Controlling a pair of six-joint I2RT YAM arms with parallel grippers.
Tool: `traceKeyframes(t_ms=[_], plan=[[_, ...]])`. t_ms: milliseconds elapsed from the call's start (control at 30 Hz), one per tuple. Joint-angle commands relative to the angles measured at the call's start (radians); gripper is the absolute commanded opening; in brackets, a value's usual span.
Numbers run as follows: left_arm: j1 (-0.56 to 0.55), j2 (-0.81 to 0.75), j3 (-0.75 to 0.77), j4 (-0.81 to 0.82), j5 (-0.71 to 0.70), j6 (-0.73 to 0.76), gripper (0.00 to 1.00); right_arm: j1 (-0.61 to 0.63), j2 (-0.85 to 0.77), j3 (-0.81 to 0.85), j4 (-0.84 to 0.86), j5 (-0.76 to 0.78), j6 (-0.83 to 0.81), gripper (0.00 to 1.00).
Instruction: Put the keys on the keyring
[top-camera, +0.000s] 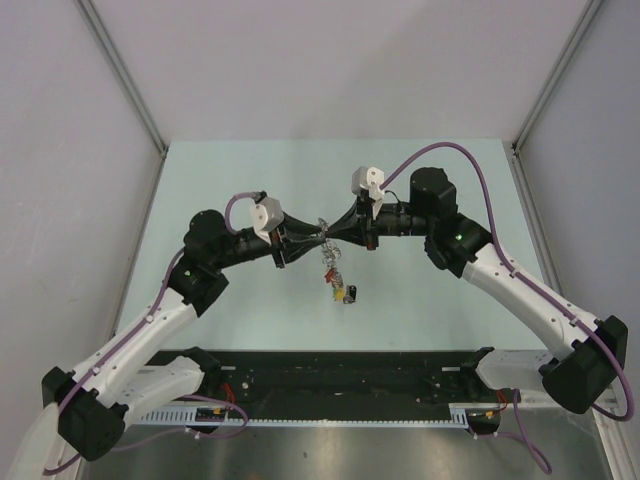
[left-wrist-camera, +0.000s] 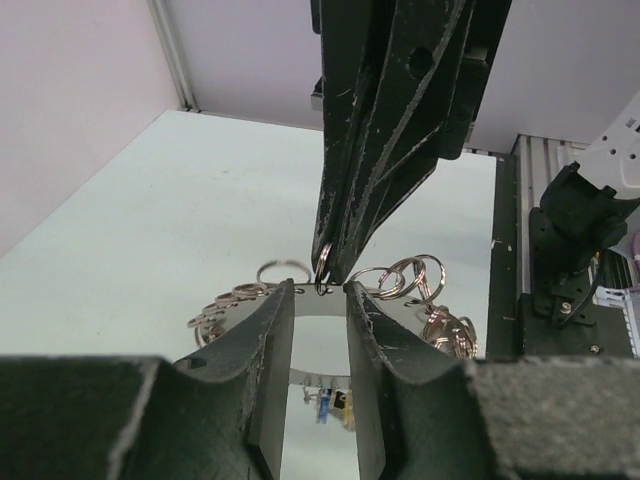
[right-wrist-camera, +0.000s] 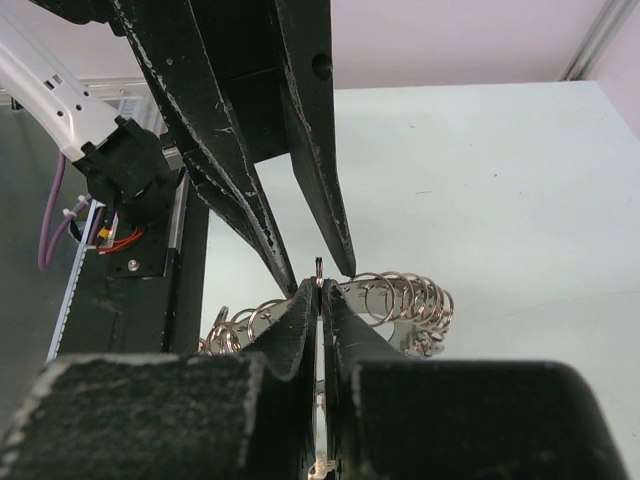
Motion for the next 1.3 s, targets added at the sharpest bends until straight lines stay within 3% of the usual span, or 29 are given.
traceKeyframes(t_ms=[0, 200, 333, 533, 633, 767, 867, 1267], plan=[[0.001, -0.012, 0.026, 0.073, 0.065, 0.009, 0.31, 0.006, -0.033, 0.006, 0.065, -0.024, 0.004, 0.00], [0.001, 0.004, 0.030, 0.074, 0.069, 0.006, 0.22, 0.008, -0.031, 0.006, 0.063, -0.031, 0.005, 0.00], [0.001, -0.001, 0.032, 0.053, 0.048, 0.010, 0.00, 0.006, -0.036, 0.006, 0.054, -0.034, 0.004, 0.00], [0.001, -0.016, 0.090, -0.084, -0.064, 0.058, 0.00, 0.003, -0.048, 0.003, 0.002, 0.006, -0.006, 0.00], [0.001, -0.021, 0.121, -0.148, -0.096, 0.065, 0.00, -0.002, -0.063, -0.001, -0.014, 0.028, -0.001, 0.10], [0.001, -0.024, 0.159, -0.248, -0.124, 0.079, 0.00, -0.008, -0.091, -0.004, -0.046, 0.106, -0.004, 0.31], [0.001, -0.021, 0.191, -0.314, -0.142, 0.091, 0.00, -0.006, -0.117, -0.004, -0.067, 0.149, -0.019, 0.37], [0.001, -0.007, 0.267, -0.447, -0.135, 0.119, 0.00, 0.058, -0.074, 0.003, 0.009, 0.186, -0.030, 0.34]])
